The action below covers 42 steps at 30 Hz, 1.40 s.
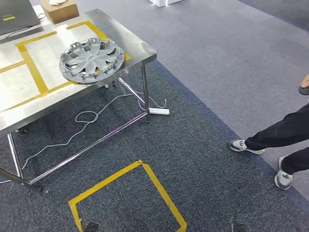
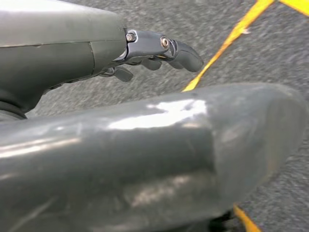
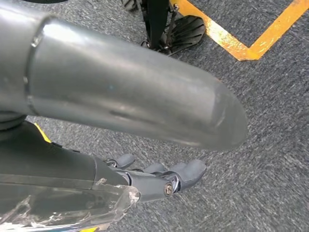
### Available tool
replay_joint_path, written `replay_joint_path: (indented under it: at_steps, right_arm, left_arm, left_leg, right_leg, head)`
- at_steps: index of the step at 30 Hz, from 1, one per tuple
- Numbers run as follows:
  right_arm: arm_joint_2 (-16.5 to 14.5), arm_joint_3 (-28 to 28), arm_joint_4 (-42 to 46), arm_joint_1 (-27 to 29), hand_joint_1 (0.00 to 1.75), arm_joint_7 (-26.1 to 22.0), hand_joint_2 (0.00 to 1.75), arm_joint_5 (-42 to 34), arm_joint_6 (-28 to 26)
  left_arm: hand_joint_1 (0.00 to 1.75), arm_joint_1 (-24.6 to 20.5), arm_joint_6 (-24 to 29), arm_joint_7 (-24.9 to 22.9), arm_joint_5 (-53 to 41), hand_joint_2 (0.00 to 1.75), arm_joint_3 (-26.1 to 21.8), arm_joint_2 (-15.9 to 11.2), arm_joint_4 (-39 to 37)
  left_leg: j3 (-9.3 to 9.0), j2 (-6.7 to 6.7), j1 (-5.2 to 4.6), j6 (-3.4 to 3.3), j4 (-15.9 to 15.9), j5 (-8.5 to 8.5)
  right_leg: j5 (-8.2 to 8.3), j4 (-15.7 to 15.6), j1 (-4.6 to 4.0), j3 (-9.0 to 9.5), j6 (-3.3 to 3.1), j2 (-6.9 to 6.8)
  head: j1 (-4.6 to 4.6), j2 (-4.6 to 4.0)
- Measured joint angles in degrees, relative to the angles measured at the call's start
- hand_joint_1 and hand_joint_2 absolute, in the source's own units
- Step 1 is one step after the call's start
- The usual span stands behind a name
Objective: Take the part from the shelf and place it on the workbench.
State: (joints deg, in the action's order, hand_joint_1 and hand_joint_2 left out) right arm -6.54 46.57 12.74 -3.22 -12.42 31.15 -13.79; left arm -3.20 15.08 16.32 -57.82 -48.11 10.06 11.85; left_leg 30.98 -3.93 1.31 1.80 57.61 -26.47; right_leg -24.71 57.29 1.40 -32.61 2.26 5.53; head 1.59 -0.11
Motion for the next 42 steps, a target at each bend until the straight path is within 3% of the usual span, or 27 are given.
replay_joint_path:
  at_steps: [1,3,5,7,9,10,11,13,15,17,19,20,22,23,24,25,26,28,30,32,34,36,38,39,40,42]
  right_arm:
    - [0.0,-0.38,-0.01,0.03,0.0,-0.16,0.0,0.14,0.02]
    - [0.01,-0.97,-0.02,0.34,0.0,-0.67,0.0,0.55,0.16]
    - [0.01,-1.62,-0.05,0.47,0.0,-0.96,0.0,1.25,0.45]
    - [-0.01,-2.31,-0.11,0.12,0.0,-0.68,0.0,1.83,0.67]
    - [-0.02,-2.78,-0.16,-0.07,0.0,-0.26,0.0,2.09,0.7]
    - [-0.02,-2.96,-0.17,-0.01,0.0,-0.07,0.0,2.19,0.69]
    - [-0.01,-3.08,-0.17,0.09,0.0,0.12,0.0,2.27,0.68]
    - [-0.04,-3.21,-0.17,0.04,0.0,0.73,0.0,2.34,0.66]
    - [-0.14,-3.25,-0.2,-0.28,0.0,1.32,0.0,2.35,0.65]
    - [-0.21,-3.27,-0.27,-0.28,0.0,1.47,0.0,2.34,0.66]
    - [-0.27,-3.26,-0.33,-0.05,0.0,1.41,0.0,2.36,0.67]
    - [-0.29,-3.26,-0.34,-0.04,0.0,1.37,0.0,2.37,0.66]
    - [-0.32,-3.25,-0.35,-0.16,0.0,1.28,0.0,2.41,0.66]
    - [-0.32,-3.25,-0.35,-0.17,0.0,1.28,0.0,2.44,0.66]
    - [-0.33,-3.25,-0.37,-0.09,0.0,1.31,0.0,2.5,0.64]
    - [-0.33,-3.25,-0.38,0.03,0.0,1.38,0.0,2.58,0.62]
    - [-0.33,-3.25,-0.38,0.15,0.0,1.47,0.0,2.65,0.58]
    - [-0.35,-3.25,-0.39,0.17,0.0,1.61,0.0,2.75,0.51]
    - [-0.38,-3.26,-0.39,0.09,0.0,1.67,0.0,2.77,0.55]
    - [-0.39,-3.26,-0.4,0.3,0.0,1.69,0.0,2.83,0.64]
    - [-0.39,-3.26,-0.41,0.5,0.0,1.58,0.0,3.0,0.7]
    - [-0.39,-3.28,-0.41,0.27,0.0,1.4,0.0,3.25,0.79]
    - [-0.39,-3.4,-0.41,0.08,0.0,1.27,0.0,3.54,0.89]
    - [-0.38,-3.49,-0.41,0.1,0.0,1.22,0.0,3.67,0.91]
    - [-0.37,-3.56,-0.41,0.13,0.0,1.21,0.0,3.79,0.91]
    - [-0.3,-3.65,-0.41,0.06,0.0,1.2,0.0,3.9,0.91]
  left_arm:
    - [0.0,-0.08,0.09,0.22,0.36,0.0,-0.13,0.18,0.0]
    - [0.0,-0.29,0.2,0.8,1.0,0.0,-0.35,0.51,0.0]
    - [0.0,-0.55,0.11,1.42,0.88,0.0,-0.46,0.79,0.0]
    - [0.0,-0.79,0.03,1.7,0.4,0.0,-0.47,0.9,0.0]
    - [0.0,-0.95,0.03,1.71,0.23,0.0,-0.47,0.92,0.0]
    - [0.0,-1.06,0.03,1.71,0.2,0.0,-0.47,0.92,0.0]
    - [0.0,-1.19,0.04,1.71,0.16,0.0,-0.47,0.92,0.0]
    - [0.0,-1.48,0.1,1.72,-0.07,0.0,-0.47,0.9,0.0]
    - [0.0,-1.75,0.56,1.76,-0.42,0.0,-0.46,0.81,0.0]
    - [0.0,-1.99,1.33,1.69,-0.74,0.0,-0.45,0.78,0.0]
    - [0.0,-2.1,1.83,1.45,-0.93,0.0,-0.45,0.81,0.0]
    - [0.0,-2.04,1.94,1.35,-0.97,0.0,-0.45,0.83,0.0]
    - [0.0,-1.74,2.03,1.17,-1.03,0.0,-0.45,0.83,0.0]
    - [0.0,-1.54,2.04,0.95,-1.14,0.0,-0.45,0.83,0.0]
    - [0.0,-1.35,2.03,0.63,-1.3,0.0,-0.45,0.83,0.0]
    - [0.0,-1.19,1.99,0.25,-1.55,0.0,-0.44,0.82,0.0]
    - [0.0,-1.05,1.93,-0.08,-1.81,0.0,-0.41,0.81,0.0]
    - [0.0,-0.82,1.81,-0.51,-2.25,0.0,-0.28,0.81,0.0]
    - [0.0,-0.77,1.84,-0.7,-2.48,0.0,-0.14,0.92,0.0]
    - [0.0,-0.8,1.95,-0.7,-2.54,0.0,-0.06,1.05,0.0]
    - [0.0,-0.79,1.98,-0.65,-2.5,0.0,-0.04,1.12,0.0]
    - [0.0,-0.74,1.97,-0.62,-2.41,0.0,-0.04,1.15,0.0]
    - [0.0,-0.69,1.94,-0.62,-2.29,0.0,-0.05,1.16,0.0]
    - [0.0,-0.72,1.91,-0.62,-2.28,0.0,-0.06,1.18,0.0]
    - [0.0,-0.77,1.87,-0.62,-2.27,0.0,-0.05,1.21,0.0]
    - [0.0,-0.86,1.81,-0.62,-2.27,0.0,-0.04,1.31,0.0]
  left_leg:
    - [-0.46,-0.74,-0.01,-0.22,-1.11,0.03]
    - [-0.58,0.15,-0.23,-1.1,-1.52,0.21]
    - [-0.68,1.55,-0.3,-2.19,-1.97,0.64]
    - [-0.53,3.2,-0.53,-2.85,-2.17,0.87]
    - [-0.24,4.85,-0.8,-2.98,-2.16,0.99]
    - [-0.12,5.6,-0.86,-2.94,-2.15,1.06]
    - [-0.07,6.28,-0.84,-2.84,-2.12,1.14]
    - [-0.05,7.47,-0.93,-2.33,-1.87,1.12]
    - [-0.06,8.46,-1.19,-1.53,-1.57,1.07]
    - [-0.22,9.45,-1.17,-0.74,-1.61,1.21]
    - [-0.04,8.92,-0.87,-0.02,-0.8,0.29]
    - [0.79,7.83,-0.76,0.24,1.2,-1.24]
    - [4.08,5.35,-0.71,0.44,8.55,-5.42]
    - [5.8,4.78,-0.72,0.4,12.22,-6.87]
    - [6.81,4.54,-0.76,0.29,14.28,-7.22]
    - [6.76,4.41,-0.79,0.07,14.08,-6.35]
    - [5.61,4.14,-0.83,-0.22,11.64,-4.54]
    - [1.91,2.21,-0.85,-0.97,3.93,-0.81]
    - [-0.16,0.6,-0.87,-1.36,-0.74,0.34]
    - [-0.33,1.02,-0.91,-1.68,-1.63,0.37]
    - [-0.47,2.03,-0.84,-2.33,-2.15,0.81]
    - [-0.59,3.38,-0.87,-2.79,-2.4,0.96]
    - [-0.6,4.81,-1.01,-2.95,-2.36,0.89]
    - [-0.62,5.45,-1.05,-2.96,-2.35,0.85]
    - [-0.68,6.05,-1.05,-2.93,-2.33,0.8]
    - [-0.96,7.14,-1.12,-2.6,-2.23,0.56]
  right_leg:
    - [0.16,-0.09,0.07,-0.23,0.48,0.6]
    - [0.51,-0.46,0.36,-0.74,1.39,1.34]
    - [-1.1,1.74,0.33,-2.11,1.78,-0.73]
    - [-5.21,8.75,0.16,-5.27,1.85,-3.84]
    - [-8.22,15.5,0.17,-8.02,2.04,-4.91]
    - [-8.23,16.16,0.2,-7.92,2.11,-5.11]
    - [-7.18,14.17,0.22,-6.44,2.17,-5.43]
    - [-4.15,6.02,0.28,-1.22,2.26,-7.51]
    - [-2.37,0.84,0.25,1.91,1.79,-9.05]
    - [-1.9,0.44,0.07,1.58,0.86,-8.26]
    - [-1.56,0.41,0.07,1.23,-0.05,-7.18]
    - [-1.3,0.32,0.14,1.18,-0.51,-6.63]
    - [-0.83,0.31,0.11,0.66,-1.13,-5.41]
    - [-0.66,0.32,0.02,0.38,-1.27,-4.69]
    - [-0.53,0.33,-0.09,0.17,-1.3,-3.94]
    - [-0.41,0.34,-0.19,0.05,-1.26,-3.16]
    - [-0.31,0.34,-0.25,0.0,-1.17,-2.4]
    - [-0.13,0.44,-0.34,-0.13,-0.86,-0.99]
    - [0.1,0.5,-0.35,-0.57,-0.33,0.11]
    - [0.45,0.25,-0.21,-1.07,0.44,0.82]
    - [-0.37,1.55,-0.19,-2.05,0.98,-0.87]
    - [-3.74,7.6,-0.29,-4.98,1.31,-3.76]
    - [-6.93,15.02,-0.29,-8.39,1.68,-4.91]
    - [-7.11,16.51,-0.28,-8.95,1.8,-5.08]
    - [-6.19,15.58,-0.26,-8.29,1.88,-5.25]
    - [-2.79,8.23,-0.26,-4.09,1.92,-6.99]
  head:
    - [-0.01,0.0]
    - [-0.01,0.0]
    - [0.22,0.0]
    - [0.5,0.0]
    - [0.52,0.0]
    - [0.52,0.0]
    - [0.52,0.0]
    - [0.62,0.0]
    - [0.43,0.0]
    - [0.15,0.0]
    - [0.09,0.0]
    - [0.04,0.0]
    - [-0.04,0.0]
    - [-0.03,0.0]
    - [-0.04,0.0]
    - [-0.03,0.0]
    - [-0.03,0.0]
    - [-0.02,0.0]
    - [0.01,0.0]
    - [0.03,0.0]
    - [0.19,0.0]
    - [0.44,0.0]
    - [0.52,0.0]
    - [0.52,0.0]
    - [0.53,0.0]
    - [0.57,0.0]
